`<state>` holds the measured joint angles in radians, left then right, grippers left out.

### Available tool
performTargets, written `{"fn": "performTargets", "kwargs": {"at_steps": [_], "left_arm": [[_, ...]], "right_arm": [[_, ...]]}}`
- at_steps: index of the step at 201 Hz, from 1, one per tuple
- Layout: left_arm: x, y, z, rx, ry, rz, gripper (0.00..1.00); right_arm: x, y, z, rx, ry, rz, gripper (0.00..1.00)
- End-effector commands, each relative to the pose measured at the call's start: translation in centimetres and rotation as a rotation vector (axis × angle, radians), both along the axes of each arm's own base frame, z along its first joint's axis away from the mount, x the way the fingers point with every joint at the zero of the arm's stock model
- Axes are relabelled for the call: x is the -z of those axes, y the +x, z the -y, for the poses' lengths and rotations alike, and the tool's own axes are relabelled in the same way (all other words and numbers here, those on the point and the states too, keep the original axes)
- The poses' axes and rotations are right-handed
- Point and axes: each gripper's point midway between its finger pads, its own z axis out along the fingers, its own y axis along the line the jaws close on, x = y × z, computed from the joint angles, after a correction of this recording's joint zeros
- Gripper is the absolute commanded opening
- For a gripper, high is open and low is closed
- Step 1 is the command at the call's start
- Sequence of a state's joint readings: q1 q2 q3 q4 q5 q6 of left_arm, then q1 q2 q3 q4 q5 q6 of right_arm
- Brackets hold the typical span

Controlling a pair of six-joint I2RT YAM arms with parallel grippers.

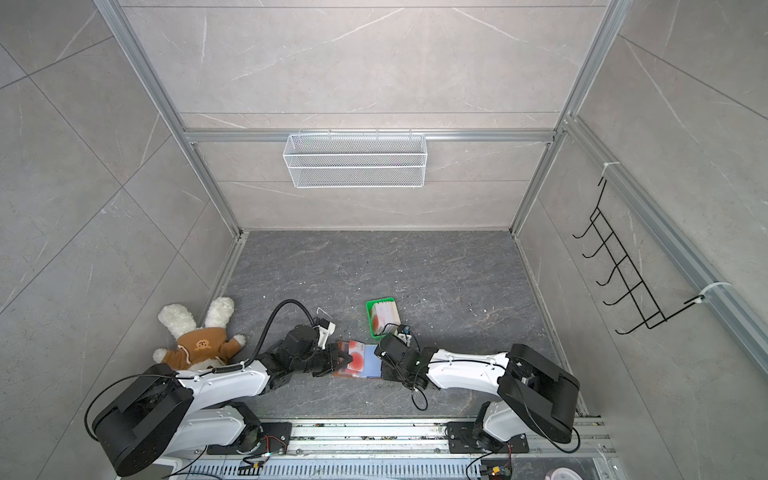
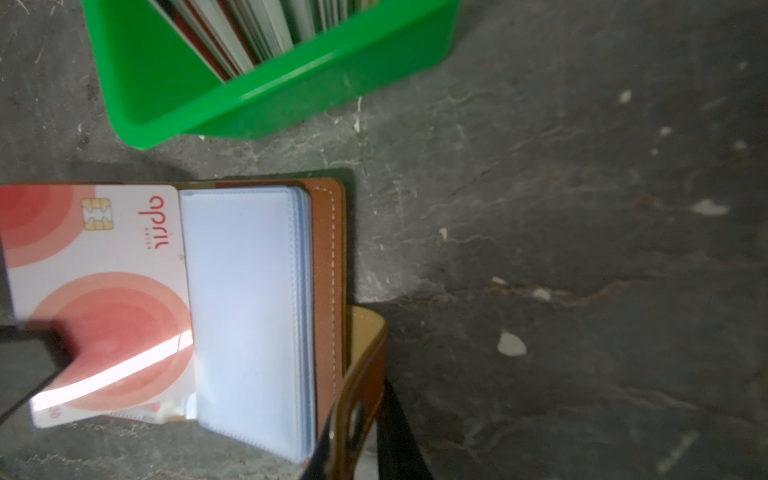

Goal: Put the credit cards into the card holder

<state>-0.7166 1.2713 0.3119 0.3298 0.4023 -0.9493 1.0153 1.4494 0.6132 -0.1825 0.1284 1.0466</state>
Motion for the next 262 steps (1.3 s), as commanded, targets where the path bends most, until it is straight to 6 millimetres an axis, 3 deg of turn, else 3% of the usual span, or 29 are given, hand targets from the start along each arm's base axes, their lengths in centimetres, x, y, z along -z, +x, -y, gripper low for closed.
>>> {"fn": "performTargets", "kwargs": {"at_steps": [1, 134, 262], "left_arm": [[0.6, -0.9, 0.1, 0.025, -0.013, -0.037, 0.0], [1.8, -1.8, -0.2, 0.034, 0.003, -0.089, 0.0], [1.8, -1.0, 0.7, 0.033, -0.019, -0.092, 0.0]], "right_arm": [[1.4, -0.7, 1.3, 0.008, -0.057, -0.022, 0.16], [1.6, -0.7, 1.5, 0.013, -0.059, -0.022, 0.16], [1.8, -0.8, 1.4, 0.01, -0.055, -0.025, 0.15]]}}
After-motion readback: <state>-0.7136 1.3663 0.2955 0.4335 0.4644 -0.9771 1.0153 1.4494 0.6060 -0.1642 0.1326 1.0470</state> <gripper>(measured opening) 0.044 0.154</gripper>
